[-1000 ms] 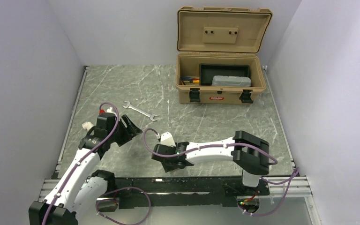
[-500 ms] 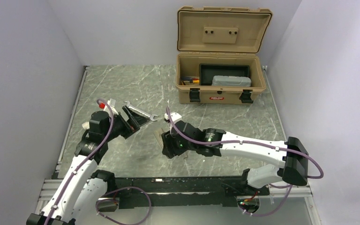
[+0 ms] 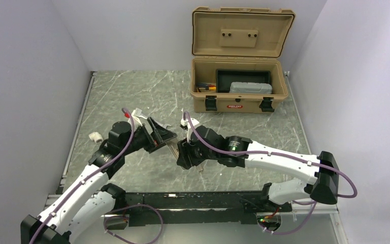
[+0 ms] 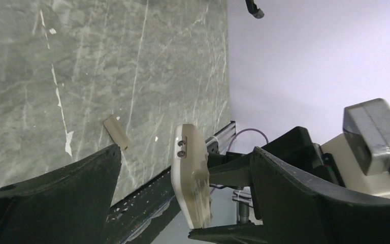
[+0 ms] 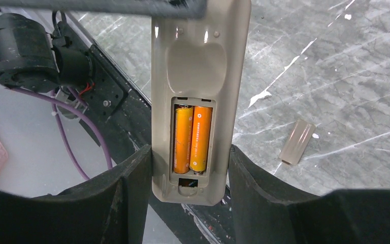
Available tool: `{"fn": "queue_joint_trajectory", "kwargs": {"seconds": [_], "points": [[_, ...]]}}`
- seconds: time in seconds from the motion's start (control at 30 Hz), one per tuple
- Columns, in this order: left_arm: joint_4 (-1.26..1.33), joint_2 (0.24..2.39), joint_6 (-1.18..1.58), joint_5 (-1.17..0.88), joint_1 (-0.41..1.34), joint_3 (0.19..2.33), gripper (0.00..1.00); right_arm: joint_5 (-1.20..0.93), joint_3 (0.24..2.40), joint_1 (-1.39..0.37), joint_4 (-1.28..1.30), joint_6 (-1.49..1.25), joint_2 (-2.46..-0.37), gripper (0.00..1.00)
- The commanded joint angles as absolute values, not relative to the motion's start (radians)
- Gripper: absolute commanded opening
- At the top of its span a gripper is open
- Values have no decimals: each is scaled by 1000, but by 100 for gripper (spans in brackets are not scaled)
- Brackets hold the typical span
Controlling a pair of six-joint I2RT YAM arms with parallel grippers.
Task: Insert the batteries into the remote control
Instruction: Pick up the remote control from the center of the board.
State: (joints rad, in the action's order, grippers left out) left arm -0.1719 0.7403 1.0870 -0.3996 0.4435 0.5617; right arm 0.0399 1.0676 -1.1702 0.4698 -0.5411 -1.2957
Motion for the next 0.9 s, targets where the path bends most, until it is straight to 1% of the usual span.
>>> {"fn": "queue_joint_trajectory", "kwargs": {"seconds": [0.0,0.07,0.23,0.3,0.47,0.53,0.87], "points": [[-72,758,1144,-345,499,553,97,29,1118,-1165,453,-527,-1259,0],[-60,771,1148,-336,516,559,91,29,1121,-1166,453,-528,-1257,0],[-47,796,1148,-326,542,573,69,38,1123,-1166,456,-520,-1256,0],[-48,803,1147,-326,546,576,66,41,1125,-1165,459,-519,-1255,0],[-39,813,1150,-325,558,574,55,44,1116,-1165,443,-522,-1247,0],[-37,818,1150,-322,563,574,53,47,1115,-1166,443,-521,-1246,0],[-33,827,1150,-311,596,579,52,61,1112,-1162,447,-504,-1251,0]]}}
